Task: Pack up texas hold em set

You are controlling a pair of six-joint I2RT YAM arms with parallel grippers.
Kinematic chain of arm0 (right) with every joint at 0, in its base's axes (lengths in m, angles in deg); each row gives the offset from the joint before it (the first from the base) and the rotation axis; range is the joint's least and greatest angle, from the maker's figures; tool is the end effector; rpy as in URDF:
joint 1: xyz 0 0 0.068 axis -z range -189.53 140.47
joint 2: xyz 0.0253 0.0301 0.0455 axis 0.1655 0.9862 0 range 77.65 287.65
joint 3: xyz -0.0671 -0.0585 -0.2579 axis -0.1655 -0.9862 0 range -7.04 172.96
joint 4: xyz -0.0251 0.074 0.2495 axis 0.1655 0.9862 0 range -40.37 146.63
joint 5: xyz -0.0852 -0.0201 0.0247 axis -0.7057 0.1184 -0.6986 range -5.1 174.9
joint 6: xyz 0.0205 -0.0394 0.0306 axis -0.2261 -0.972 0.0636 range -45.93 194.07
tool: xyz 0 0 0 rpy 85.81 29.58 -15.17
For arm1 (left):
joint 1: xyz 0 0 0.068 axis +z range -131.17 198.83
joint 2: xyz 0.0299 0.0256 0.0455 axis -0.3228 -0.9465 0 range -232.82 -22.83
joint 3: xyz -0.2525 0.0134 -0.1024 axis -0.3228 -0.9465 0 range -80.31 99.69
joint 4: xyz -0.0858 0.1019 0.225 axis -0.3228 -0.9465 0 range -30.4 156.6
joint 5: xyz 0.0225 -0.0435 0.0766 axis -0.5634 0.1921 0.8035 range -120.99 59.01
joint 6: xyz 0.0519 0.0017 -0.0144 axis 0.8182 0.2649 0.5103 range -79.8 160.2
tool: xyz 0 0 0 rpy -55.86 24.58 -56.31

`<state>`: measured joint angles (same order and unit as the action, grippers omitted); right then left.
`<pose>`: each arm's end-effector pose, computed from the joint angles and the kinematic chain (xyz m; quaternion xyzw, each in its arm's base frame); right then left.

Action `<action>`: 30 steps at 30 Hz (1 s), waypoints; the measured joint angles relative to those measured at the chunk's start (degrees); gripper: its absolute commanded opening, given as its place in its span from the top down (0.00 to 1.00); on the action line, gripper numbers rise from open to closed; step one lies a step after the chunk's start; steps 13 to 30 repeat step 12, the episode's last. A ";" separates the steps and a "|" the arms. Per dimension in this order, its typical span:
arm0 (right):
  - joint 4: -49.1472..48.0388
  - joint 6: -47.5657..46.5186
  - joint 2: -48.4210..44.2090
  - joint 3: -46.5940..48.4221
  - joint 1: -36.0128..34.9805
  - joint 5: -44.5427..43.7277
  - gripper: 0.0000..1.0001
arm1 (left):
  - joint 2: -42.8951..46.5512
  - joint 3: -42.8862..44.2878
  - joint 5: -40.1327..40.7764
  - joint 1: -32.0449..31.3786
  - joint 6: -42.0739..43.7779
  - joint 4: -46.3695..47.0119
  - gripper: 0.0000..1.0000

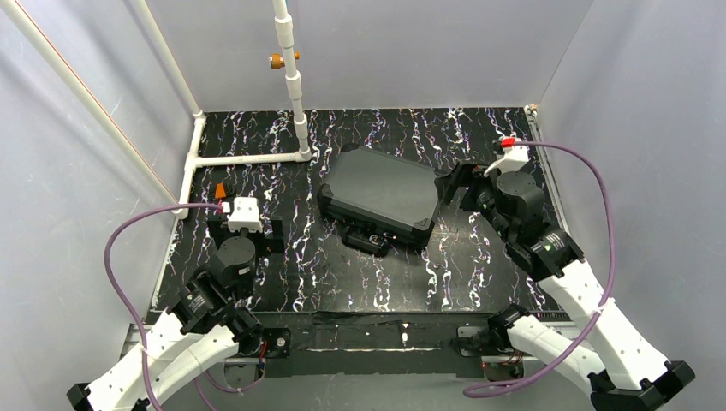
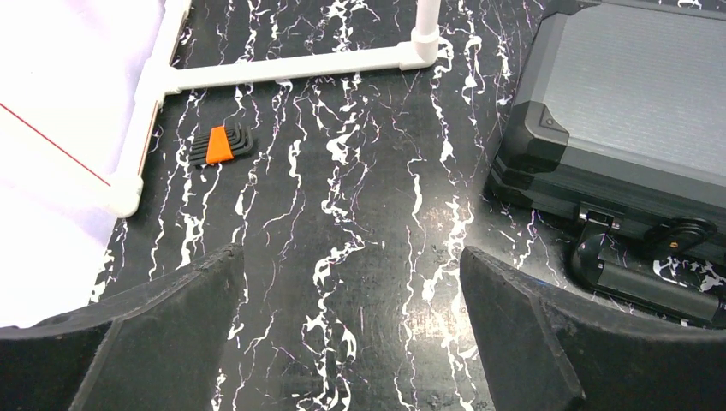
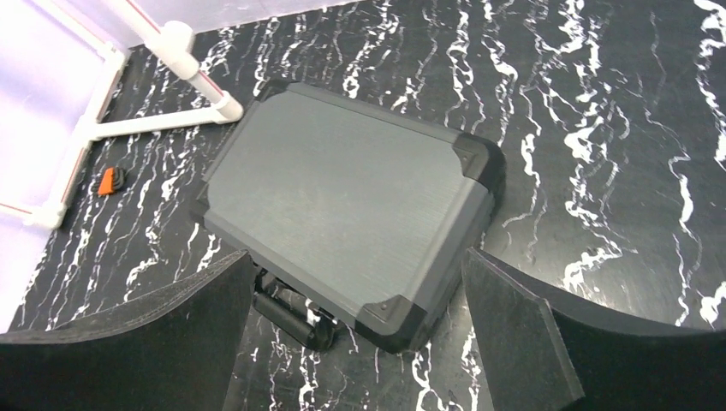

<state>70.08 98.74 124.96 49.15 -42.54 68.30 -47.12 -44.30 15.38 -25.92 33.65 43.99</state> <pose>0.1563 0.0894 0.3829 0.0353 0.7713 0.2038 0.6019 0.0919 -0.0549 0.3120 -0.0049 0.7518 0.0202 0.6591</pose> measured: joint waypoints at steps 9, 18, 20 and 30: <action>3.04 2.12 -5.33 -3.02 -0.02 -4.55 0.02 | 0.00 0.00 0.22 0.00 1.03 1.18 0.04; 3.52 2.29 -6.34 -3.39 -0.02 -6.10 0.02 | -0.09 0.00 0.22 0.00 1.16 1.20 0.03; 3.52 2.29 -6.34 -3.39 -0.02 -6.10 0.02 | -0.09 0.00 0.22 0.00 1.16 1.20 0.03; 3.52 2.29 -6.34 -3.39 -0.02 -6.10 0.02 | -0.09 0.00 0.22 0.00 1.16 1.20 0.03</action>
